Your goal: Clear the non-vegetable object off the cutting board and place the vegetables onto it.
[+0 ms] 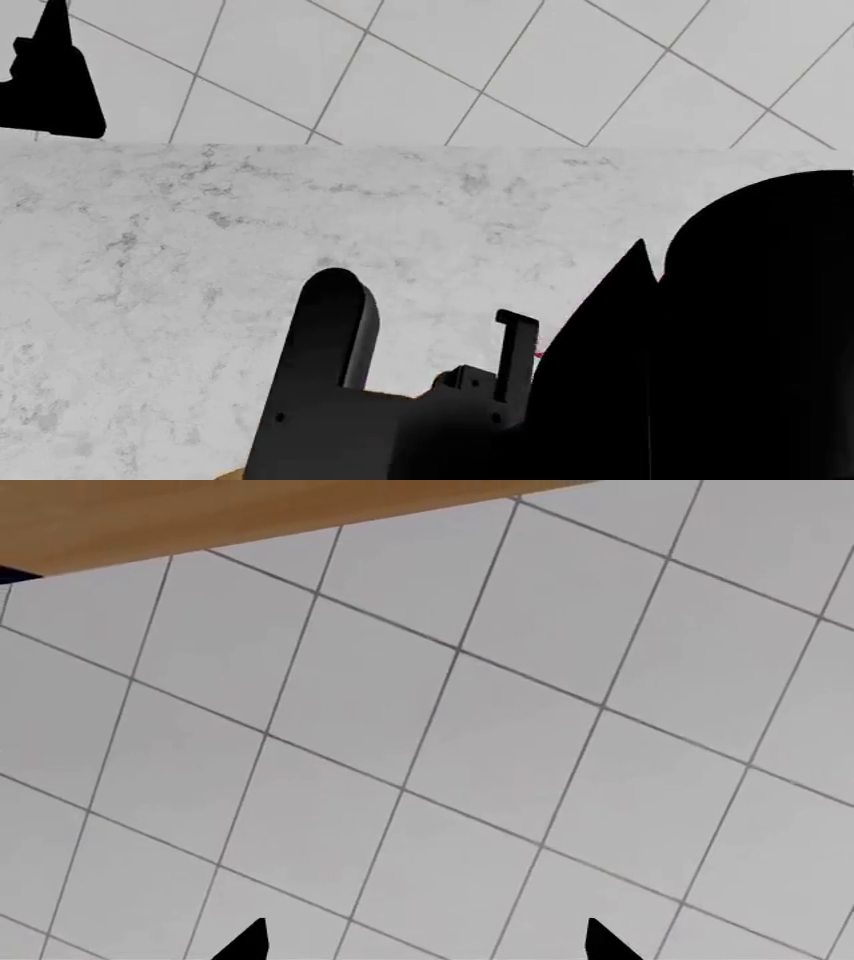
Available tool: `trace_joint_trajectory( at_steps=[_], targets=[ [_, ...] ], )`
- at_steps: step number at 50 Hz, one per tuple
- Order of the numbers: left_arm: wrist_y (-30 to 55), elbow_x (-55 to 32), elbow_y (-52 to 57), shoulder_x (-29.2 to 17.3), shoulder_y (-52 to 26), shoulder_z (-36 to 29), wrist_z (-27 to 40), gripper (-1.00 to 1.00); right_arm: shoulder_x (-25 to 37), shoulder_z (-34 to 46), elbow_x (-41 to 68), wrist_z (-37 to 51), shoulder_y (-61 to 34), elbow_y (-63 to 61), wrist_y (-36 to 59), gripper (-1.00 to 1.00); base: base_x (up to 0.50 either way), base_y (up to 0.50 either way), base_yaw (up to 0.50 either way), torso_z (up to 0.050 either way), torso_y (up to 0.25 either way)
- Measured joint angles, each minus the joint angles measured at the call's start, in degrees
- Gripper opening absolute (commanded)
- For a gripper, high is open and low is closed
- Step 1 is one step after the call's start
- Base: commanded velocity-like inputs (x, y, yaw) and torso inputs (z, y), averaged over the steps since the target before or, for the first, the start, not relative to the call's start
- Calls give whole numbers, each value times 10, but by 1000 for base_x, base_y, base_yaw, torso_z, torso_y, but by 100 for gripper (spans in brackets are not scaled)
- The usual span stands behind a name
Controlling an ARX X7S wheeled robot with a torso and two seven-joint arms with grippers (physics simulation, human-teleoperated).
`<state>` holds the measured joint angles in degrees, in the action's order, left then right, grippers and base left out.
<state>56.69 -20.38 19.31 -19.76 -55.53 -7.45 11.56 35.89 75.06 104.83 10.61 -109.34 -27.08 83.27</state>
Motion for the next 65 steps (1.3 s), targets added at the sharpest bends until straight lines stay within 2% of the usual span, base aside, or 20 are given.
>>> trace_joint_trajectory(
  at_steps=[42, 65],
  targets=[
    [-6, -10, -2, -1, 4, 2, 5, 100, 160, 58, -48, 107, -82, 91, 30, -100, 0, 0, 0, 0, 0],
    [-10, -13, -5, -6, 5, 3, 7, 100, 277, 96, -85, 157, -32, 129, -21, -100, 0, 0, 0, 0, 0]
  ],
)
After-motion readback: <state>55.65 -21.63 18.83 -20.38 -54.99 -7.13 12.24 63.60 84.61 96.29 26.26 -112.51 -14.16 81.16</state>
